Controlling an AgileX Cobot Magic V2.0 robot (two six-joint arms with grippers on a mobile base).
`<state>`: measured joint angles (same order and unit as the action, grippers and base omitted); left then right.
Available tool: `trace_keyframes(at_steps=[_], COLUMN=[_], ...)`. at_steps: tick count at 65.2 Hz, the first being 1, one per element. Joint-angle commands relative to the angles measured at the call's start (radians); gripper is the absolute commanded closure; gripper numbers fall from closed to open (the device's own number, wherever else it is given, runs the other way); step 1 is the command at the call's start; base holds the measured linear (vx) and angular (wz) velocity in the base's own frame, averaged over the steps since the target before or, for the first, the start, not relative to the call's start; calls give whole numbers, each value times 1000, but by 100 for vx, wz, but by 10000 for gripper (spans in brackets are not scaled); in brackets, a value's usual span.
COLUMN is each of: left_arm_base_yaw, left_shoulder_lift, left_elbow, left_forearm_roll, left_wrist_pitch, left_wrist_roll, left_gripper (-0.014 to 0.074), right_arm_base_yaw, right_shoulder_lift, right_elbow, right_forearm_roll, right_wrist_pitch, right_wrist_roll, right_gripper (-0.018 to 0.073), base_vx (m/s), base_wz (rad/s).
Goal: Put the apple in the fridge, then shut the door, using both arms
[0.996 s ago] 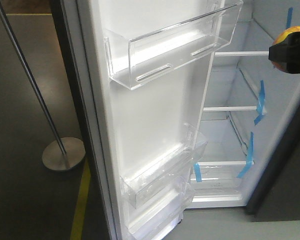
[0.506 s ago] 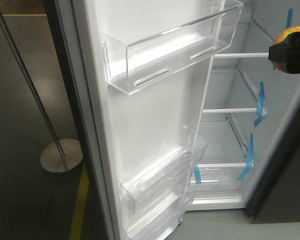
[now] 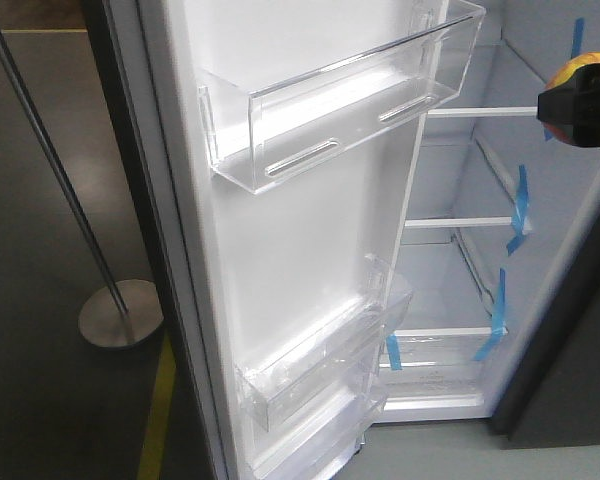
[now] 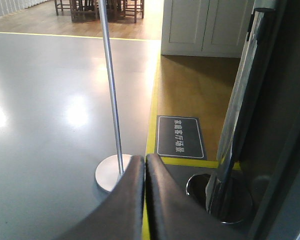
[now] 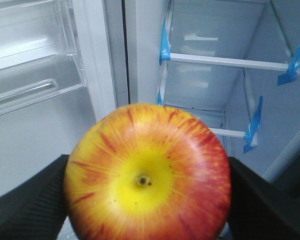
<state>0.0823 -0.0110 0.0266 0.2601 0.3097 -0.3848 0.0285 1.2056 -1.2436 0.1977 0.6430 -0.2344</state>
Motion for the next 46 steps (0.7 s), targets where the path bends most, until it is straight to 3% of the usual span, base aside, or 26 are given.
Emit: trace_keyframes(at_steps=[1, 46], left_arm_base_yaw=[-7, -7], left_shoulder_lift=[-16, -16], left_elbow=[15, 15], left_forearm_roll=[3, 3], left_wrist_pitch=[-63, -63], left_wrist_roll=[-5, -5], left_gripper=[604, 604], right_arm_base_yaw=[-6, -6], right_shoulder_lift=[-27, -27], right_elbow=[-33, -33], right_forearm_roll=[2, 2], right_wrist_pitch=[-77, -77], right_wrist_roll=[2, 2], right_gripper=[391, 391], base_vx=[0, 0], base_wz=[0, 0])
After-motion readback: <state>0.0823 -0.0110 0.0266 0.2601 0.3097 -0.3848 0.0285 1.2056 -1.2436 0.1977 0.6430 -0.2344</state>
